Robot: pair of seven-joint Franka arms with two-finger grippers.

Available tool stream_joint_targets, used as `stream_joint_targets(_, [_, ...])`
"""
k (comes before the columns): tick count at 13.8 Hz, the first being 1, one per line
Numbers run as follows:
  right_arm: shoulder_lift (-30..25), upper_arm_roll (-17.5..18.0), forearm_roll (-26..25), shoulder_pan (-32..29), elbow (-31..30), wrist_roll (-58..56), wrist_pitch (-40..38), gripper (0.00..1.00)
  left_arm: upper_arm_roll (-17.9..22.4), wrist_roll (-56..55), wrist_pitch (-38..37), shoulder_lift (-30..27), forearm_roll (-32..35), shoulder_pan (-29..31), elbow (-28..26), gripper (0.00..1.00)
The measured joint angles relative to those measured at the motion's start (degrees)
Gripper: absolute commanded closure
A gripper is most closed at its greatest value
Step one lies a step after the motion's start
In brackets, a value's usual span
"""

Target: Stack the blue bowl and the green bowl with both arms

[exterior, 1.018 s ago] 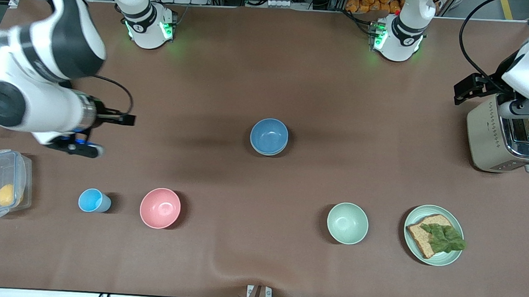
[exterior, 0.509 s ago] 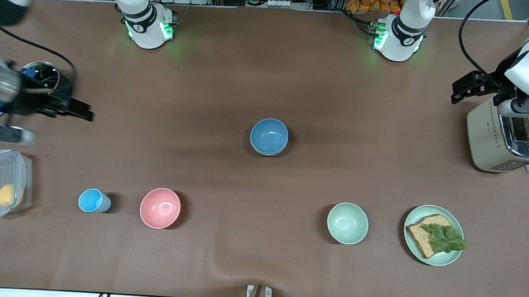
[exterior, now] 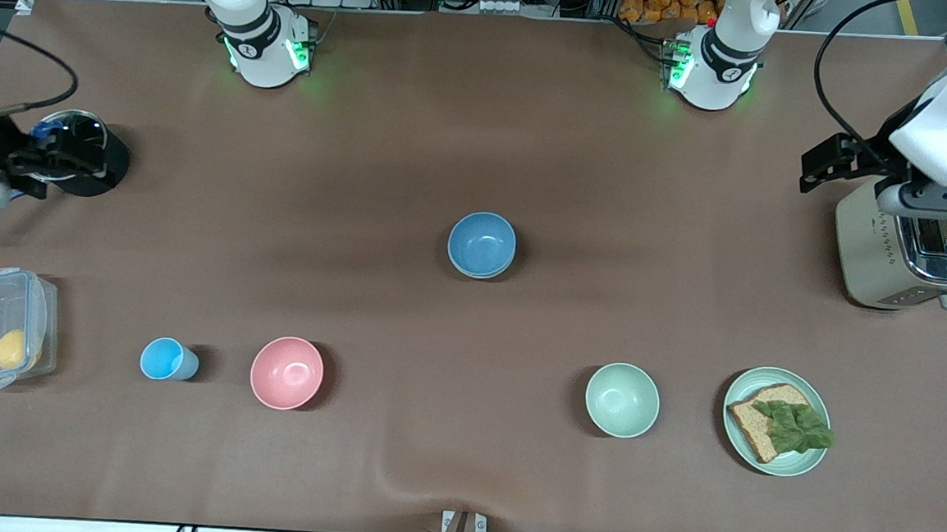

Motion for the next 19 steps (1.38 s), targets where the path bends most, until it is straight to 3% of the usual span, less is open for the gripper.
stream_joint_targets(6, [-3.21, -0.25, -0.30, 0.17, -4.65, -4.47, 0.57, 0.00, 0.03, 0.01, 2.64, 0.46, 0.08, 0.13, 0.63, 0.00])
stream_joint_targets(19, [-3.29, 0.33, -3.49, 0.59, -4.83, -4.99, 0.79, 0.00, 0.11, 0.02, 2.74, 0.46, 0.08, 0.30, 0.78, 0.00])
